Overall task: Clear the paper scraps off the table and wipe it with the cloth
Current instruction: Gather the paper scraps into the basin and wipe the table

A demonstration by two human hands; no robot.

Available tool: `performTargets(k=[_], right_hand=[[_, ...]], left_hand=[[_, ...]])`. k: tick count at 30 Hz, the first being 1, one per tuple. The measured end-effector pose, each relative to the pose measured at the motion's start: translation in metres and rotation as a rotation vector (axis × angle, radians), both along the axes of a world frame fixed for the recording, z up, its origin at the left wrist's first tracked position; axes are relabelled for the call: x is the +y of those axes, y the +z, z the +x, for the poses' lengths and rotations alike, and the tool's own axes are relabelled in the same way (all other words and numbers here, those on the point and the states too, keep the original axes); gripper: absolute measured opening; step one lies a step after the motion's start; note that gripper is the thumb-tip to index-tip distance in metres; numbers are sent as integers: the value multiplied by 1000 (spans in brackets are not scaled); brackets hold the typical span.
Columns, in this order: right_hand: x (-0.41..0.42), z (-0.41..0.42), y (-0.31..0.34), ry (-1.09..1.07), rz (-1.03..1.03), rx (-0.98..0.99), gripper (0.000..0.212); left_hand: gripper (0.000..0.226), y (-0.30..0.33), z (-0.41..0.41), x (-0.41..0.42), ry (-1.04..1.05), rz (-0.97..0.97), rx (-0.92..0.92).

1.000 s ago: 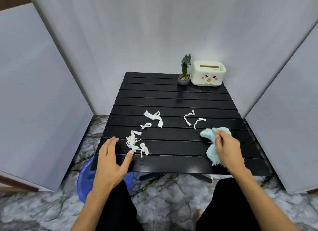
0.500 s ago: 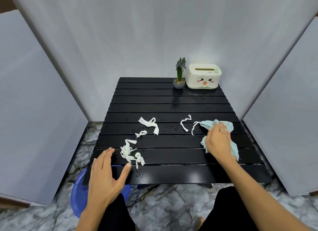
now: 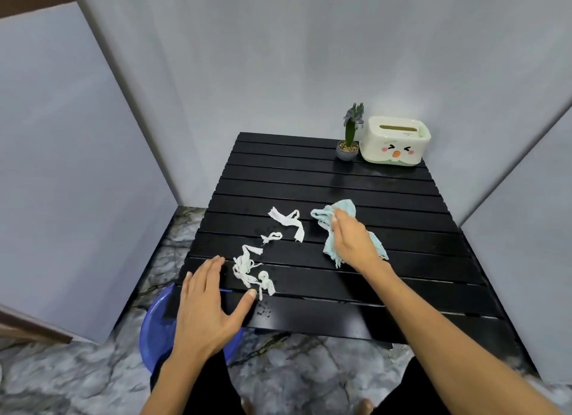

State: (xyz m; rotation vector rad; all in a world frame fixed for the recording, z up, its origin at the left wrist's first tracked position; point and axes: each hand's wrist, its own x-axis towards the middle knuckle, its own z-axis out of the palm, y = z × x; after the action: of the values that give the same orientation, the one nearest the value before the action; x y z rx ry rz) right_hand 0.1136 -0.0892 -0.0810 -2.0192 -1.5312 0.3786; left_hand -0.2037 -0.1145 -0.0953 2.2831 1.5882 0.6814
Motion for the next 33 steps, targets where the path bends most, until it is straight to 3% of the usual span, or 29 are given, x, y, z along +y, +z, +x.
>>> performTargets(k=[17,22,27,30,33], right_hand=[[-39,-114,7,248,111,190,29],[-59,-114,15,122,60,458,36],[-62,-85,30,-152,165,809,40],[-53,-55,37,-267,265,611,37],[-32,-47,31,-217,249,364,34]], left_hand=[[85,5,-7,-2,-20,-45,-83],[78,5,-24,3,2,-56,-132],[78,0,-41,13,26,-40,-69],[79,-1,-44,18,33,-38,-70],[77,-2,-43,18,49,-25,-75]])
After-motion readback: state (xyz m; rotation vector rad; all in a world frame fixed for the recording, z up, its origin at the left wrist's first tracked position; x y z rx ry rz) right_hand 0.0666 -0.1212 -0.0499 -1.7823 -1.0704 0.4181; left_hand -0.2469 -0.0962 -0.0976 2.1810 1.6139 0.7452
